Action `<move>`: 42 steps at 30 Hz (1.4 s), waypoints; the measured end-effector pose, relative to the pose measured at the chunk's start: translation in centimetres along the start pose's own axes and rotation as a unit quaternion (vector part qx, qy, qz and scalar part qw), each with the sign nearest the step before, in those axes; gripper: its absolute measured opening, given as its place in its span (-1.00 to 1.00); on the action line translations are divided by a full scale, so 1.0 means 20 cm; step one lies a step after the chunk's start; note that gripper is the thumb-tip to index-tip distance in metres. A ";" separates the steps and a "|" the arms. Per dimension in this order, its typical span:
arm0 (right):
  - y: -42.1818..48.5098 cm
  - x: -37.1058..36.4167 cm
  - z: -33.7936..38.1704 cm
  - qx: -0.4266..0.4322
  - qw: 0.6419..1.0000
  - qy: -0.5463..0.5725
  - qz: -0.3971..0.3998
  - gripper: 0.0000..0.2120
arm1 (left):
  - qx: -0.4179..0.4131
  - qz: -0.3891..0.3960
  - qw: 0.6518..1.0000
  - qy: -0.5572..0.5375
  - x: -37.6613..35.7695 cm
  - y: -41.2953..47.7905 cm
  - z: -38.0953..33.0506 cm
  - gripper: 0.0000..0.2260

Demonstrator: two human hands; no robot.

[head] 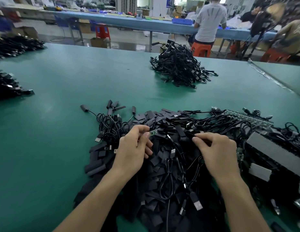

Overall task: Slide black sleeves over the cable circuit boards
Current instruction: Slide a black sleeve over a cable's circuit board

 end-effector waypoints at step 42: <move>-0.06 -0.16 0.25 0.177 0.980 0.076 0.042 -0.76 | -0.001 0.028 0.997 -0.076 -0.06 0.03 0.03 -0.93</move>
Point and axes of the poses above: each hand's wrist, its own y-axis towards the middle knuckle, its own x-axis out of the back of the hand, z = x × y, the point moved 9 cm from there along y, towards the middle knuckle, and after that the axes turned 15 degrees about z, right-handed, at the moved point
